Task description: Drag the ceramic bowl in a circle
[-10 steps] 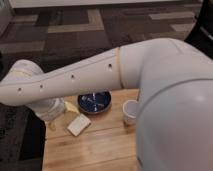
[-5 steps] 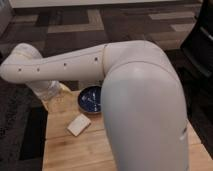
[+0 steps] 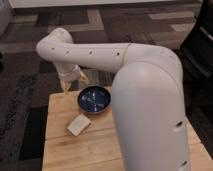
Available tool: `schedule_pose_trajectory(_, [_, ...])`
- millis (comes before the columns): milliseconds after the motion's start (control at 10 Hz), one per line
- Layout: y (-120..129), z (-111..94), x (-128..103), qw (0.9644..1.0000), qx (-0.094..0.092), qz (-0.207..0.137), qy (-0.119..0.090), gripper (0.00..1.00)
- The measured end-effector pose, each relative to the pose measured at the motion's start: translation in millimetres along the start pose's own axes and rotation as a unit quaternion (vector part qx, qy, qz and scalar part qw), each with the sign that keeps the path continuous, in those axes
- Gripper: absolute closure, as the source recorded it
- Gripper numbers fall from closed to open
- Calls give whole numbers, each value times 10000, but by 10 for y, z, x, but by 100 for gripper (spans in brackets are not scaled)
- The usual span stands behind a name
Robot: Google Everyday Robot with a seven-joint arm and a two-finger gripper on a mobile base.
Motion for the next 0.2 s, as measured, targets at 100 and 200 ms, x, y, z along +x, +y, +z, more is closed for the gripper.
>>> schedule_pose_trajectory(100, [11,-1,0,10000,-10,-4,2,35])
schedule_pose_trajectory(200, [52,-5,-2,10000,-34,-30,6,35])
